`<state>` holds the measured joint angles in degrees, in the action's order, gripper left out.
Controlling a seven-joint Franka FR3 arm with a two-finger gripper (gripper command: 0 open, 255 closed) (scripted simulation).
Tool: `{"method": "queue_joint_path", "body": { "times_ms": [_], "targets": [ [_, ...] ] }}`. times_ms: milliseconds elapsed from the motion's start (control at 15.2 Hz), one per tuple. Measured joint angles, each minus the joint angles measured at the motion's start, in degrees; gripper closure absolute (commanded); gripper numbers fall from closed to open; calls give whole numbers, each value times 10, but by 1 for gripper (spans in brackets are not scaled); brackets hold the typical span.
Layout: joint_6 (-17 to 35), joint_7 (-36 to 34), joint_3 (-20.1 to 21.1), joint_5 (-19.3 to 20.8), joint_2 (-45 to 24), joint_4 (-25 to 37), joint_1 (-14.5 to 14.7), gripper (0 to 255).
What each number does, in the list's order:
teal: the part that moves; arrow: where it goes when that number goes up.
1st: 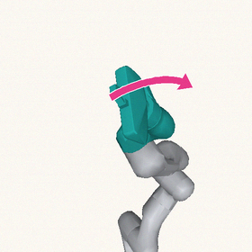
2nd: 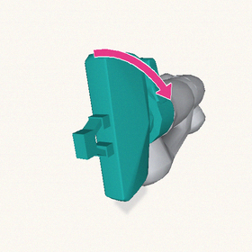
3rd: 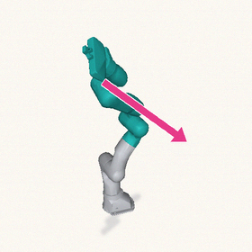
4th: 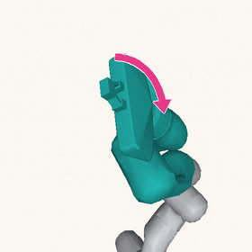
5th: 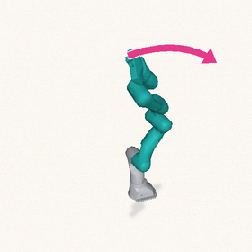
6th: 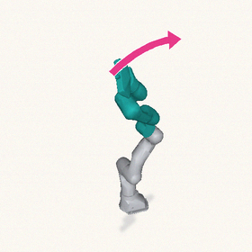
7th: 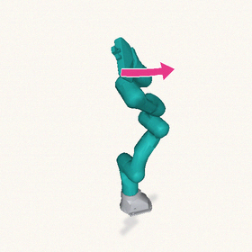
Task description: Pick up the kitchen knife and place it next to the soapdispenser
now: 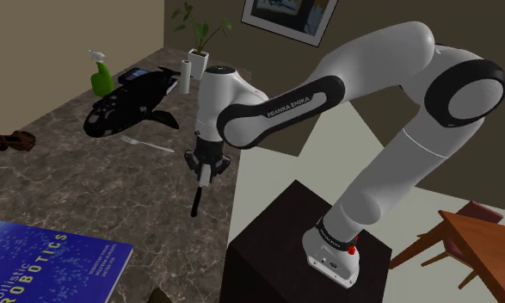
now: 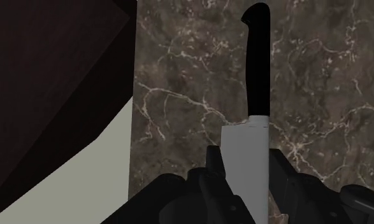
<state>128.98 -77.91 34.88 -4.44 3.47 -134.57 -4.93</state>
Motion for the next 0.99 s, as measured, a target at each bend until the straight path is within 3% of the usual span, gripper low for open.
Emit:
{"method": "queue_joint_path", "body": {
  "times_ms": [990],
  "targets": [
    [-124, 27, -15, -34, 68, 65, 1, 255]
  ]
}}
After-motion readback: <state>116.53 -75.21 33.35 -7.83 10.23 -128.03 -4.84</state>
